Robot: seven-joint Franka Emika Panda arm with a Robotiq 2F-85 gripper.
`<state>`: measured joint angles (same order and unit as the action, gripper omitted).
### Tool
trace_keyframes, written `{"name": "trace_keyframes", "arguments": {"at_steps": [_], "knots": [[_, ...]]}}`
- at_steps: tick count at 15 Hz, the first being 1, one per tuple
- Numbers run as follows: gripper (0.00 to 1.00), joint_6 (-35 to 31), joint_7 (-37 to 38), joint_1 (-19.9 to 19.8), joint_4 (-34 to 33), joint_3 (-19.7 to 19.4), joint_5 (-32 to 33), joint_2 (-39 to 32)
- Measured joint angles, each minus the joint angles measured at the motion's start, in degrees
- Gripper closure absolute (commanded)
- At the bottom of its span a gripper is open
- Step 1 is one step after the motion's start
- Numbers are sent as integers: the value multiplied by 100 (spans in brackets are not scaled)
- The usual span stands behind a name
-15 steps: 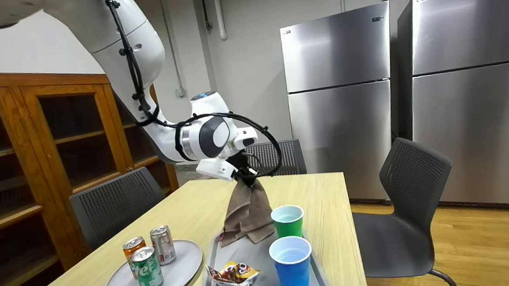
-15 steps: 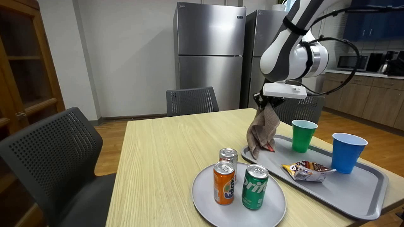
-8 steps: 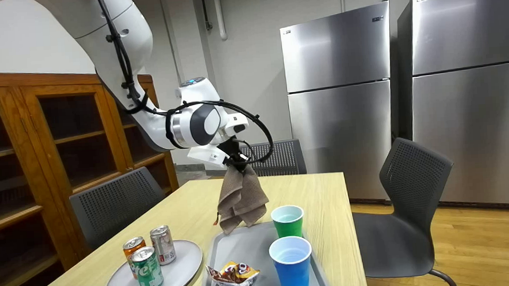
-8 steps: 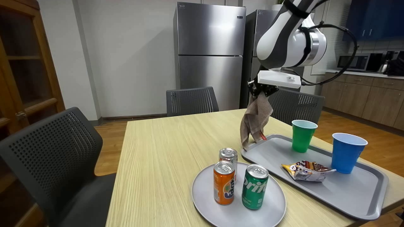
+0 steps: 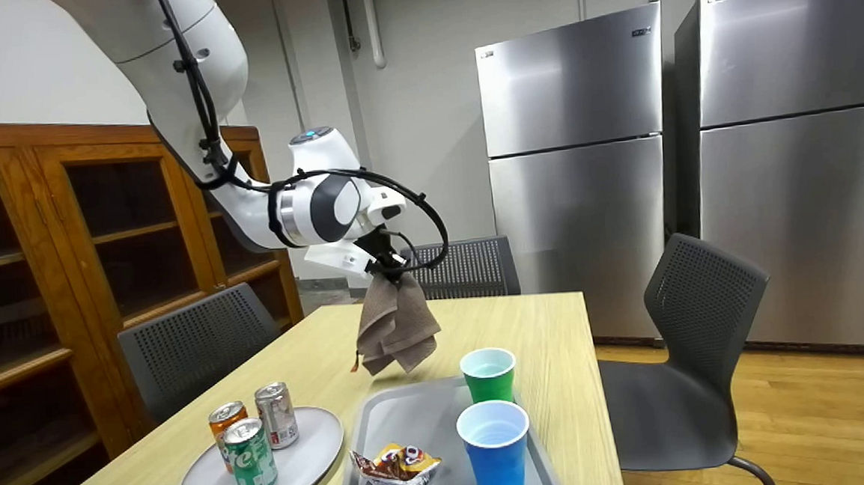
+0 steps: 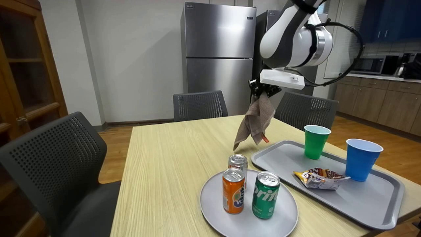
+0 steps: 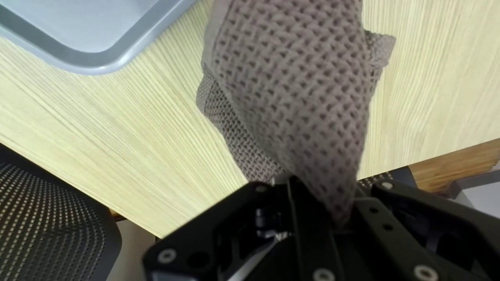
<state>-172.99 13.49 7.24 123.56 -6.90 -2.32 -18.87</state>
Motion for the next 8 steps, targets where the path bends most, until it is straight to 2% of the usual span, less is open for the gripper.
{"name": "trace_keyframes", "arguments": {"at_steps": [8], "knots": [[99, 0, 0, 104, -459, 116, 0, -369]]}}
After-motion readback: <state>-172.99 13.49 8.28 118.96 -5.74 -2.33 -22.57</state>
